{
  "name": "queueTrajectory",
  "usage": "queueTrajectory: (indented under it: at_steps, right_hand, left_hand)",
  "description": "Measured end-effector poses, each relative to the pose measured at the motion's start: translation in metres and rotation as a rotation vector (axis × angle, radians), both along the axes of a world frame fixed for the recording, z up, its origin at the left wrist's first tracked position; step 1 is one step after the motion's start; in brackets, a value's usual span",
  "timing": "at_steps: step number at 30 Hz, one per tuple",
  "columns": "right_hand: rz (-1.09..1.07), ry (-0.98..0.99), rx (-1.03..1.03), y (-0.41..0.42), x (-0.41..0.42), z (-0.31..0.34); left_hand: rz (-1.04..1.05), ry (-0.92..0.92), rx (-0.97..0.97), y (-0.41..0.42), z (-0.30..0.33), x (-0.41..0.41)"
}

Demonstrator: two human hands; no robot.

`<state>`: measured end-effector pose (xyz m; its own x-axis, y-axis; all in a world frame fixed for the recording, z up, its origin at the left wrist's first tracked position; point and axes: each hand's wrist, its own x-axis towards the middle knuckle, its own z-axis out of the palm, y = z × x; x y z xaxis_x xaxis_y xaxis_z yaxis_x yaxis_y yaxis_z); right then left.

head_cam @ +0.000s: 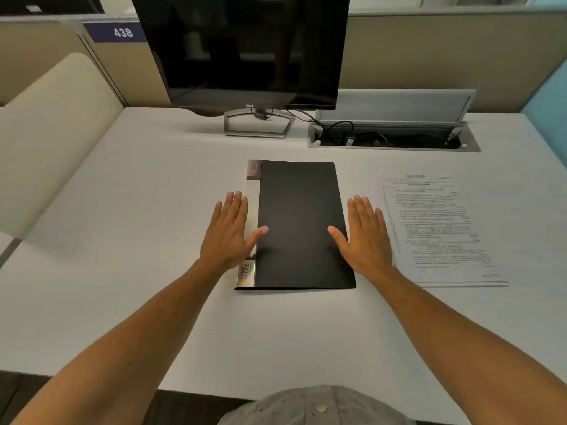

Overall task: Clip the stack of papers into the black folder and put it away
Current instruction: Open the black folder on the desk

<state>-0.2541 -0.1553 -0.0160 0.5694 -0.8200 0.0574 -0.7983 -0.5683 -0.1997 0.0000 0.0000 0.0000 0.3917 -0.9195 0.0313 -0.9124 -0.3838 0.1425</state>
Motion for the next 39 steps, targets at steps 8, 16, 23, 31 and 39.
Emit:
queueTrajectory:
  at_steps: [8,16,23,31,39]
  right_hand:
    - [-0.024,0.043,0.091,0.021,-0.004,-0.024]
    - [0.013,0.081,0.149,0.029,-0.005,-0.036]
    - [0.014,0.077,0.137,0.03,-0.005,-0.038]
    - [0.015,0.049,0.128,0.03,-0.007,-0.041]
    - [-0.011,-0.061,0.179,0.027,-0.008,-0.042]
  left_hand:
    - [0.012,0.184,0.093,0.028,-0.024,-0.014]
    - [0.074,0.249,0.023,0.042,-0.026,-0.025]
    - [0.079,0.272,-0.03,0.046,-0.024,-0.031]
    - [-0.106,0.217,-0.007,0.057,-0.032,-0.041]
    - [-0.216,0.105,-0.03,0.057,-0.041,-0.048]
